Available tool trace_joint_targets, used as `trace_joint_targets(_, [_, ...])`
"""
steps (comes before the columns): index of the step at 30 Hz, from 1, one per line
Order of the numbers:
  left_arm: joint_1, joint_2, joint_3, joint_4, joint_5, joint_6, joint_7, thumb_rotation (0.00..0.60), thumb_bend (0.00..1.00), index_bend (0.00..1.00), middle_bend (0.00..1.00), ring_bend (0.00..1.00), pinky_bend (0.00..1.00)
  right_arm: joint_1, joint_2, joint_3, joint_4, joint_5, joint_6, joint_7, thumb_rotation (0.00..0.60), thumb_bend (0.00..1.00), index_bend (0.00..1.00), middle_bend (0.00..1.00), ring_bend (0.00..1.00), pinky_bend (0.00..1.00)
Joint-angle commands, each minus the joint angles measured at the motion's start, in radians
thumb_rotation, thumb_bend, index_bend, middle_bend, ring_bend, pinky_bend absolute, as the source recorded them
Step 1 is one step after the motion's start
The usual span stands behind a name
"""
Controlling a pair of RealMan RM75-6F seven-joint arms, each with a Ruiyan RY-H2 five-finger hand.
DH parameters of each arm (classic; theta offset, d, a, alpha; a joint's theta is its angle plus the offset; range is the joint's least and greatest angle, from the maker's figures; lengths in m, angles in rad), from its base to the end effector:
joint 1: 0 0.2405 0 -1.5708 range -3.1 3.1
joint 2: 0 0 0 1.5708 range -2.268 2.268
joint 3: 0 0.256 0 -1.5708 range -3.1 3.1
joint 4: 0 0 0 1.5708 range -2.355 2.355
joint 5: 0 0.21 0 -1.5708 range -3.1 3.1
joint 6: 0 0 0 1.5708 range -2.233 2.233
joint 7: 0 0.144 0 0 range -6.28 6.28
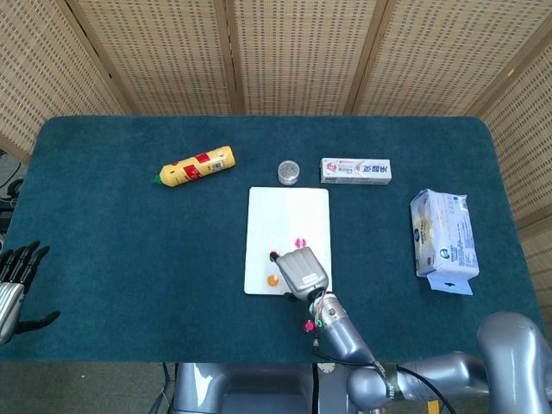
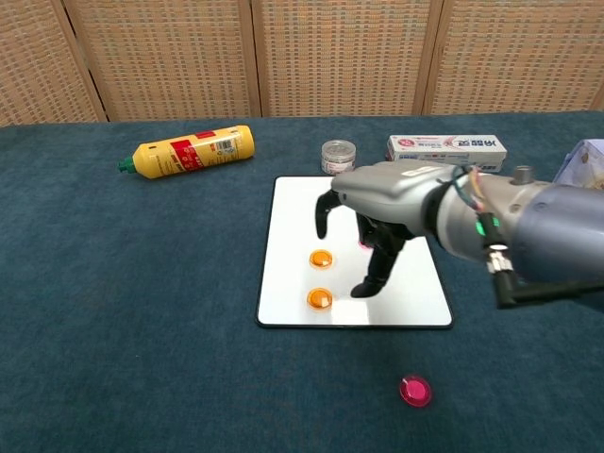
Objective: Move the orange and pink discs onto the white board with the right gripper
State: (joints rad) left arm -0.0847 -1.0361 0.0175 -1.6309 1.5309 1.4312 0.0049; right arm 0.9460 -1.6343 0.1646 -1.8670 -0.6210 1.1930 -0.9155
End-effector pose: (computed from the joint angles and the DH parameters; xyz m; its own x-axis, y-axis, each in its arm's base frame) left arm -0.3188 0.1660 0.1668 0.4622 0.1178 0.8789 0.8864 -0.0350 -0.4615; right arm -0.0555 -0.2877 -0.0438 0.5692 -0.3442 0.7466 -0.8049 -0.4183 0.4209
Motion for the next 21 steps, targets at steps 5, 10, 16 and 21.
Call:
trace_joint_targets(5, [0.012,-0.004,0.010,0.000,0.027,0.026,0.008,0.600,0.00,0.00,0.00,0.00,0.00,-0.142,0.151,-0.202,-0.131,-0.196,0.012,0.129,0.600,0.26,0.37,0.99,0.95,1.00])
trace_joint_targets(10, [0.016,-0.007,0.014,0.000,0.035,0.035,0.014,0.600,0.00,0.00,0.00,0.00,0.00,-0.177,0.168,-0.248,-0.122,-0.279,0.000,0.173,0.600,0.26,0.38,0.99,0.95,1.00])
trace_joint_targets(16, [0.013,-0.012,0.013,0.001,0.028,0.025,0.025,0.600,0.00,0.00,0.00,0.00,0.00,-0.210,0.151,-0.278,-0.082,-0.324,-0.036,0.214,0.600,0.26,0.39,0.99,0.95,1.00])
trace_joint_targets(21, [0.011,-0.011,0.010,0.001,0.022,0.019,0.025,0.600,0.00,0.00,0.00,0.00,0.00,-0.223,0.116,-0.276,-0.032,-0.331,-0.062,0.228,0.600,0.26,0.39,0.99,0.95,1.00])
